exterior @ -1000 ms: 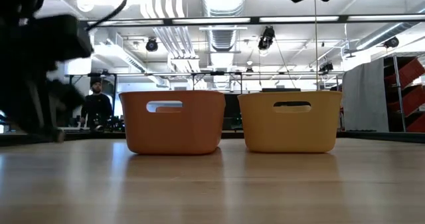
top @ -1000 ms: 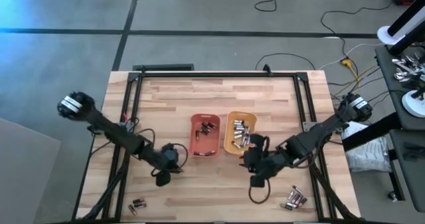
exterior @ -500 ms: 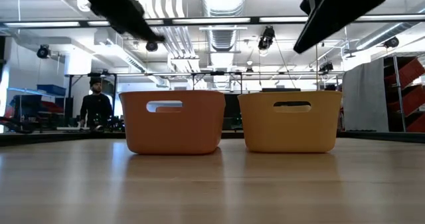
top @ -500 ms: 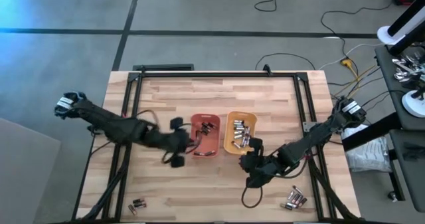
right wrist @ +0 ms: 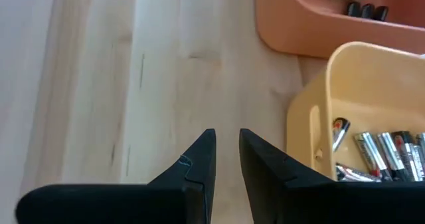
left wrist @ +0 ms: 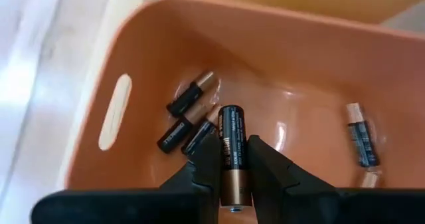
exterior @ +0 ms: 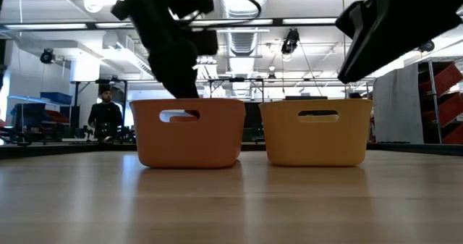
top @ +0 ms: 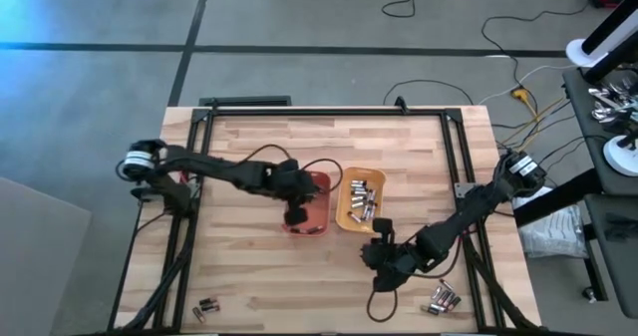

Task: Sort batteries
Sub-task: Put the brown-black battery into the orange bin

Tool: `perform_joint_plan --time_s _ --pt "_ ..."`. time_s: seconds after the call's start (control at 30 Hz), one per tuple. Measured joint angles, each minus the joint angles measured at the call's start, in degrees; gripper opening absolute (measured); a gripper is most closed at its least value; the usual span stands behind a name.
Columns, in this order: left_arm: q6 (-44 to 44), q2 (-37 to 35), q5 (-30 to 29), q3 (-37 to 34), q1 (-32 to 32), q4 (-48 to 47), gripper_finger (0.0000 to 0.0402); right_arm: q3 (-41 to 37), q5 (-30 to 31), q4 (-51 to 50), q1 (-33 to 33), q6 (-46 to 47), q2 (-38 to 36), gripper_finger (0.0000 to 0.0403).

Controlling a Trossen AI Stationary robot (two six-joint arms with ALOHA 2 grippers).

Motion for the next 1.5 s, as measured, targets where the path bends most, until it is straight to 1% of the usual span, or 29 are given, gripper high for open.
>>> perform_joint_plan --time_s 0.07,0.17,0.37,0.5,0.6,0.77,0.9,1.0,1.1,1.2,1.3,1.4,1.5 --pt "0.09 2.37 1.57 1.79 1.28 0.00 0.0036 -0.86 0.00 0.14 0.24 0.34 -0.09 0.0058" --pt "0.59 5.64 3.79 4.49 3.06 -2.65 0.0036 -2.33 0.00 2.19 0.51 0.92 -0.09 0.0052" --pt "3.15 10.97 5.35 9.57 4.46 -5.47 0.0036 -4.60 -2.64 1.97 1.84 6.15 -0.15 0.0044" --pt "3.37 14.04 5.74 11.25 4.91 -6.75 0.0036 -6.36 -2.60 2.26 2.55 9.09 -0.15 0.0046" --pt "3.37 16.05 7.25 12.19 5.49 -7.98 0.0036 -7.50 -2.60 2.34 2.79 11.61 -0.15 0.0049" --pt "3.51 17.50 8.10 13.34 5.89 -9.09 0.0040 -8.68 -2.56 2.81 2.92 13.44 -0.17 0.0047" --pt "4.03 17.57 8.32 14.12 5.89 -9.90 0.0061 -9.04 -2.58 2.96 2.92 13.47 -0.17 0.0053" --pt "3.98 17.14 8.27 15.28 5.84 -11.69 0.0088 -9.06 -2.58 3.02 2.92 13.92 -0.31 0.0062" --pt "2.84 16.33 8.19 17.77 4.90 -15.59 0.0117 -9.06 -2.56 3.17 2.89 13.49 -0.35 0.0072" --pt "0.00 15.17 8.17 19.75 1.56 -21.16 0.0141 -9.06 -2.54 3.17 2.72 12.22 -0.35 0.0081" --pt "-5.92 13.11 8.29 20.22 -4.49 -26.95 0.0151 -9.07 -2.54 3.24 2.35 9.91 -0.35 0.0087" --pt "-12.70 9.76 8.13 19.19 -12.93 -30.74 0.0151 -9.12 -2.64 4.40 1.55 5.82 -0.37 0.0087" --pt "-20.69 6.81 8.20 15.57 -22.87 -31.41 0.0149 -9.12 -2.96 8.74 -0.17 0.29 -0.37 0.0077"
